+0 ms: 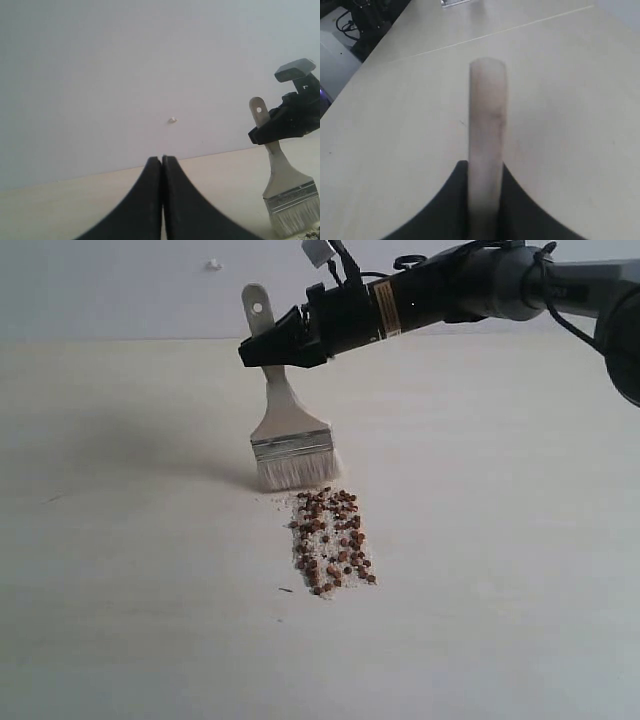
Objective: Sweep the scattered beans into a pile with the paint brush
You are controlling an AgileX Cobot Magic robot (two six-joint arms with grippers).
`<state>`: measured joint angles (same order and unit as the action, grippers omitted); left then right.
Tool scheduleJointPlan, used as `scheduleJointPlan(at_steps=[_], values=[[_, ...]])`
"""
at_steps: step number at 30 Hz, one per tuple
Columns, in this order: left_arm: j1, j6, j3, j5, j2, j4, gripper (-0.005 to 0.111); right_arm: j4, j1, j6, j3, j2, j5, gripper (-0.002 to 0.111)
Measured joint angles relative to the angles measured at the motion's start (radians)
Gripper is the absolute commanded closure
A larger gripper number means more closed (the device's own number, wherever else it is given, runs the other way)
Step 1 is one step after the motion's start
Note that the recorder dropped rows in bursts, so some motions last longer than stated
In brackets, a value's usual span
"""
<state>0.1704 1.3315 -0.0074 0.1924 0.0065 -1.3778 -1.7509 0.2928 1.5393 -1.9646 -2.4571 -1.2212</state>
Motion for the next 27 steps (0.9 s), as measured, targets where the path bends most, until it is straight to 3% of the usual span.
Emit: scheduleJointPlan(at_steps=[16,18,27], values=[[0.0,0.0,0.0,0.0,0.0,0.0,0.107,-0.006,-0.043,0.027,0.058,0.192,0.002,0.108],[0.0,0.0,0.0,0.0,0.0,0.0,0.107,-0.003,-0.059,0.023,0.123,0.238,0.002,0.108],[0.0,0.0,0.0,0.0,0.0,0.0,0.107,-0.007,-0.152,-0.138,0.727,0.594,0.008,0.108]])
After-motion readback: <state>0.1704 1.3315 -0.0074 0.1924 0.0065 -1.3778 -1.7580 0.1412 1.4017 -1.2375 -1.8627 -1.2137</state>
